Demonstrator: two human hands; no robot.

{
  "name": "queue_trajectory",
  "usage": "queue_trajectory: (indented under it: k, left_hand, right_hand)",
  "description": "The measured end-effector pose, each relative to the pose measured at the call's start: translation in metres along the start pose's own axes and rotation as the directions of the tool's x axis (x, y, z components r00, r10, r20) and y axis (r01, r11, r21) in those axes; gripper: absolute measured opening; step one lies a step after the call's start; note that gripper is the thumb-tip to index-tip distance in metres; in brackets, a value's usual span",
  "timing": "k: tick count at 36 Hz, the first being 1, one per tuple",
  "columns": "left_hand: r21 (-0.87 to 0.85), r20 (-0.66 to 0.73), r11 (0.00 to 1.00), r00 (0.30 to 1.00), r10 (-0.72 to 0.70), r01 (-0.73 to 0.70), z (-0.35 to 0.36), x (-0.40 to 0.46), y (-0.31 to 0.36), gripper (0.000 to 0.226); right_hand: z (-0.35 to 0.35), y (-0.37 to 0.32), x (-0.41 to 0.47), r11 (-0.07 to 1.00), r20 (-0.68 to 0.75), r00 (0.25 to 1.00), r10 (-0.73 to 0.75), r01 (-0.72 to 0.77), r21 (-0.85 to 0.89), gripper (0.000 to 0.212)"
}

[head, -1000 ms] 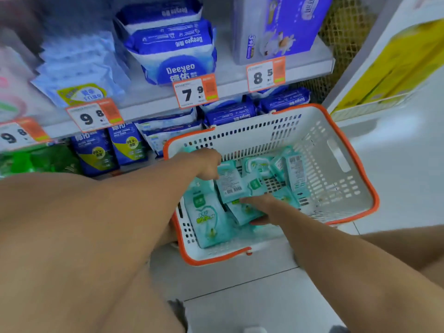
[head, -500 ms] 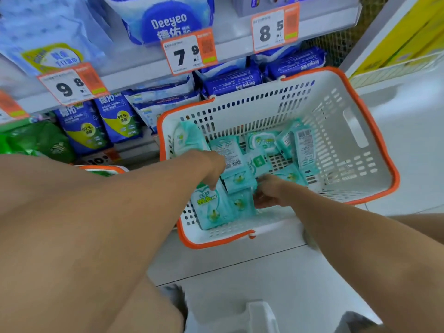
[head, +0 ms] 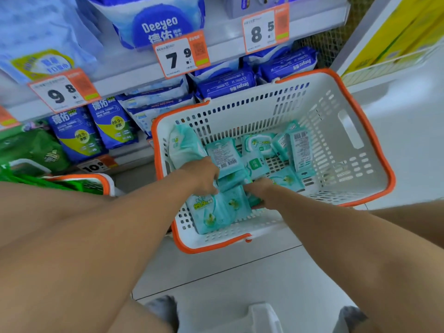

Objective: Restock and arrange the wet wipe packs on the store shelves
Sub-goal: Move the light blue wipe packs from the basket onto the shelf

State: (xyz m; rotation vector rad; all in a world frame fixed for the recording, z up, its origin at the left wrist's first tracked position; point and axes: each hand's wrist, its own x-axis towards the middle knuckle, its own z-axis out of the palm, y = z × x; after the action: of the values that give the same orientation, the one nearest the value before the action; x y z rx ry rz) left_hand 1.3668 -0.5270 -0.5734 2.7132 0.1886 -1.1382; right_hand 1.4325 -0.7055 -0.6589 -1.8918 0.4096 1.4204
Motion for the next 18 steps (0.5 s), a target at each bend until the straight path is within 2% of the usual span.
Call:
queue_trajectory:
  k: [2, 6, 10, 13, 16, 18]
  left_hand:
    - [0.015, 0.0, 1.0, 1.0, 0.0, 0.0, -0.003, 0.001, 0.003, 0.049]
    - [0.049, -0.028, 0.999, 1.0, 0.005, -0.004, 0.0, 0.003, 0.005, 0.053]
    - [0.085, -0.026, 0.996, 1.0, 0.009, -0.007, 0.007, 0.003, 0.005, 0.065]
    - [0.066, 0.002, 0.998, 1.0, -0.016, 0.016, 0.003, 0.003, 0.008, 0.068]
    - [-0.211, -0.073, 0.975, 0.994, -0.084, 0.067, -0.013, 0.003, 0.016, 0.056]
    - [-0.517, -0.138, 0.852, 0.973, -0.183, 0.086, -0.028, 0.008, 0.026, 0.045]
  right_hand:
    - [-0.007, 0.0, -0.001, 0.999, 0.012, 1.0, 0.015, -0.016, 0.039, 0.028]
    - [-0.023, -0.001, 0.001, 0.972, 0.103, 0.993, 0.06, -0.082, 0.222, 0.049]
    - [-0.006, -0.011, -0.004, 0.999, 0.079, 0.996, 0.035, -0.036, 0.002, 0.045]
    - [-0.006, -0.017, -0.008, 0.999, 0.004, 1.0, 0.007, -0.007, -0.054, 0.04]
    - [-0.037, -0.029, -0.017, 1.0, -0.151, 0.988, -0.023, 0.023, -0.002, 0.038]
    - [-0.064, -0.044, -0.028, 0.987, -0.189, 0.98, -0.066, 0.091, 0.131, 0.04]
